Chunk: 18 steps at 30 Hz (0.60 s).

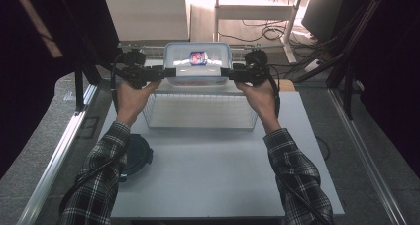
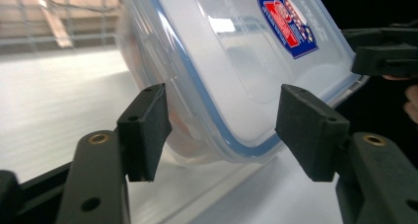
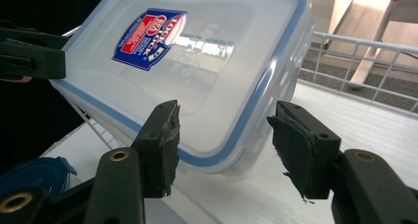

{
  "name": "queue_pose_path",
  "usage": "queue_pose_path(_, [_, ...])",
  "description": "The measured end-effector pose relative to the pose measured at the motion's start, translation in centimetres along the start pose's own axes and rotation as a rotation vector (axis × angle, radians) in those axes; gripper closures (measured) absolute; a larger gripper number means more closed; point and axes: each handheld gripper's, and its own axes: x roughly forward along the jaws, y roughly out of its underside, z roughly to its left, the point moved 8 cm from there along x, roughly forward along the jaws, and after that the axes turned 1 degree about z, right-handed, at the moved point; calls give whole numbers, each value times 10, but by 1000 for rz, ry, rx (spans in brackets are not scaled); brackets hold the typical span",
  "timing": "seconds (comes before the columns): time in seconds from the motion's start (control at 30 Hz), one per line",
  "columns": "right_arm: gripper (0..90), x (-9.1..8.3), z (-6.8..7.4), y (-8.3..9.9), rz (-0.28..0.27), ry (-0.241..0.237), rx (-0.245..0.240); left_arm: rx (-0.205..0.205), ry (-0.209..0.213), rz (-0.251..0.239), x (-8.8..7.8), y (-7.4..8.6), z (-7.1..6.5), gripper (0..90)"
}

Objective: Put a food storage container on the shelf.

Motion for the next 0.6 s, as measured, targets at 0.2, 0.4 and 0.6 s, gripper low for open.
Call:
queue_pose_path(0.2, [460, 0, -1, -5, -16, 17, 15, -2, -27, -36, -1, -5, 3, 474])
queue_pose_path(0.4, [470, 0, -3, -6, -13, 16, 22, -16, -13, -23, -3, -4, 0, 488])
queue_pose_path(0.6, [484, -4, -4, -4, -13, 7, 33, 7, -19, -22, -4, -3, -3, 497])
